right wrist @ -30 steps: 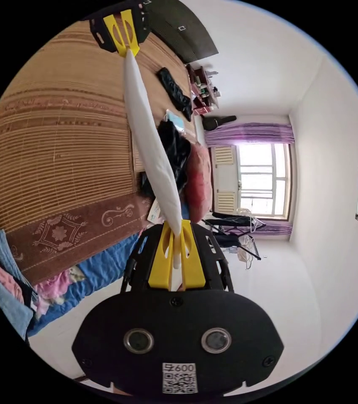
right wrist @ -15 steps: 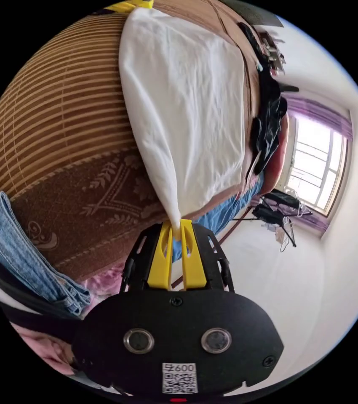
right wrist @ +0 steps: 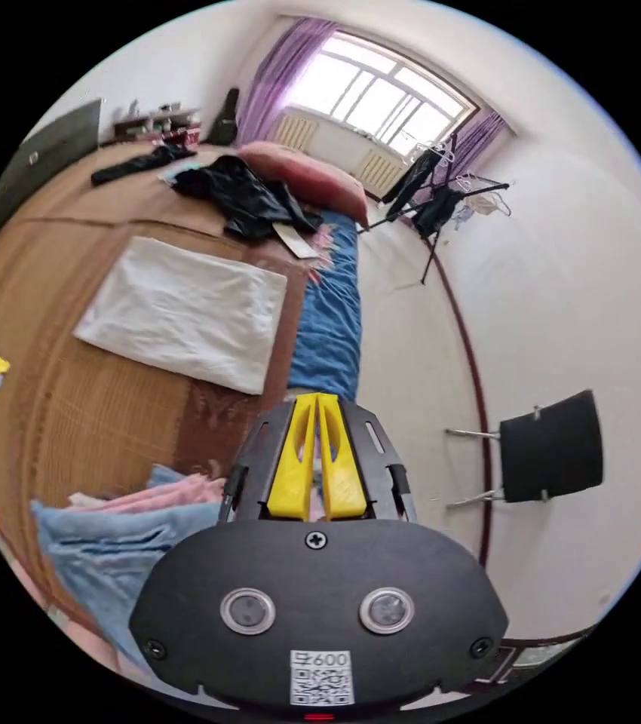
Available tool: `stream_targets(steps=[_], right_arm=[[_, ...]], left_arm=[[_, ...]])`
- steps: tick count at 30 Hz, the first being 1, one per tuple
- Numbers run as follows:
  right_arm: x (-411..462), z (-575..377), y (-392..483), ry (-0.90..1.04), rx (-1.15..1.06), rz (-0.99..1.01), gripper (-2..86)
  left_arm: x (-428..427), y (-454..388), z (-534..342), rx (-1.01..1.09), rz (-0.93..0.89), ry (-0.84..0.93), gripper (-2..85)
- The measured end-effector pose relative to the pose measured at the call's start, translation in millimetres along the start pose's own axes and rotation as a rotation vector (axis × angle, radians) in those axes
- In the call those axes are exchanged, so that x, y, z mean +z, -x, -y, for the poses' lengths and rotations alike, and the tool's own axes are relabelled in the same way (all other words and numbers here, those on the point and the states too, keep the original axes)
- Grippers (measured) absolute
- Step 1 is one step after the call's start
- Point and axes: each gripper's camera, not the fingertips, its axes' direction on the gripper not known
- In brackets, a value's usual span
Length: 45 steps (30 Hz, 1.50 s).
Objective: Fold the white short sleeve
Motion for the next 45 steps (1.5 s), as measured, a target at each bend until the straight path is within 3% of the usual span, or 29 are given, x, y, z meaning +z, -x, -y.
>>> stream_targets(steps=[5,10,12,18,24,27,29,31,34,40,45], right_arm=[[-136,-22,26,-0.071,-0.02,0.191,-0.8],[-141,71,52,0.157,-0.053,0.555,-0.8],[-137,112,50,0.159,-0.001,0.631,-0.8],[-90,230,29,0.238,0.052,0.608,-0.8],[-54,266,-26,0.433,0.054,0.536,-0.8],[-55,257,-99,0.482,0.177,0.506,-0.8],[-74,251,-177,0.442,0.424,0.468,-0.8],[-97,248,-225,0.394,0.568,0.364,-0.8],[-126,259,-266,0.278,0.662,0.49,-0.8],[-127,338,-190,0.25,0.448,0.914,-0.8],[-136,387,-79,0.293,0.15,0.947,-0.8]], left_arm=[[-53,86,-5,0.001,-0.277,-0.093,0.9],[-36,172,61,-0.024,-0.475,-0.153,0.8],[-26,210,93,-0.083,-0.506,-0.16,0.8],[30,316,214,-0.137,-0.761,-0.095,0.8],[125,428,247,-0.416,-0.861,0.048,0.7],[166,490,222,-0.576,-0.995,0.058,0.7],[183,531,208,-0.613,-1.081,0.058,0.7],[184,558,203,-0.621,-1.067,0.066,0.7],[164,599,186,-0.72,-0.881,0.051,0.7],[97,549,219,-0.269,-0.903,-0.102,0.7],[103,494,251,-0.091,-0.882,0.002,0.7]])
